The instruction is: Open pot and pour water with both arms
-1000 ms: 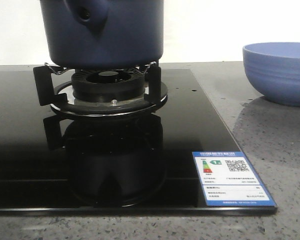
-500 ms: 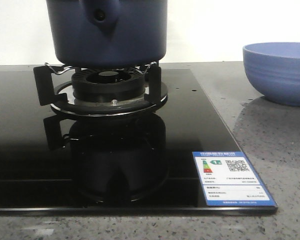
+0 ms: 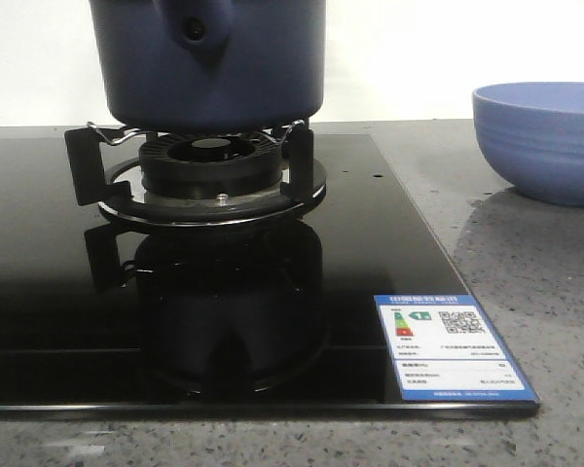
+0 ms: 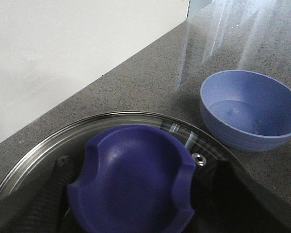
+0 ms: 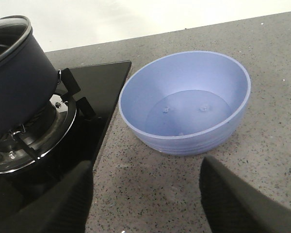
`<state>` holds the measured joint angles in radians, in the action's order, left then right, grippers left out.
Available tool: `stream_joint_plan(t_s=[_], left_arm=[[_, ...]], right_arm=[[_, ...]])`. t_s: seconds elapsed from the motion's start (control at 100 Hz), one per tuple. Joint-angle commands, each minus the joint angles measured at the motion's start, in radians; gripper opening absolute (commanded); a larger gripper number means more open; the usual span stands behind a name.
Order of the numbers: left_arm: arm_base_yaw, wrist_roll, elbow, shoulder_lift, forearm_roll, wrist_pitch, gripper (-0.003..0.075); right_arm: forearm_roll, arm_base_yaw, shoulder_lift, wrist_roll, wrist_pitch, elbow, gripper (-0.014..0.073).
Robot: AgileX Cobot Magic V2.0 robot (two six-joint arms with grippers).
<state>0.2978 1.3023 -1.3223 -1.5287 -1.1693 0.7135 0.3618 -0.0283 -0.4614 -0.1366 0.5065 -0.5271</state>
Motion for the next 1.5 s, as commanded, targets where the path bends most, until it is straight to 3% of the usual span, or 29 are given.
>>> stream_joint_plan(t_s=[0.0, 0.45, 1.02, 1.2, 1.49], left_arm=[[0.008, 0.007, -0.032, 0.035, -0.052, -0.033, 0.0541], [0.008, 0.008, -0.032, 0.035, -0.052, -0.040, 0.0363], [0.002, 0.007, -0.124, 0.066, -0.059, 0.013, 0.0347], [-0.053, 0.007, -0.166, 0.110, -0.059, 0.017, 0.0347], [-0.257, -0.009, -0.168, 0.181, -0.057, 0.126, 0.0347]], right_arm=[[0.005, -0.002, -0.012, -0.012, -0.073, -0.034, 0.0428], [0.005, -0.002, -0.012, -0.012, -0.071, -0.034, 0.0428], [0.003, -0.002, -0.043, -0.012, -0.059, -0.082, 0.0428], [-0.005, 0.000, -0.152, -0.012, -0.001, -0.192, 0.0428], [-0.060, 0.044, -0.481, 0.033, 0.139, -0.443, 0.0428]])
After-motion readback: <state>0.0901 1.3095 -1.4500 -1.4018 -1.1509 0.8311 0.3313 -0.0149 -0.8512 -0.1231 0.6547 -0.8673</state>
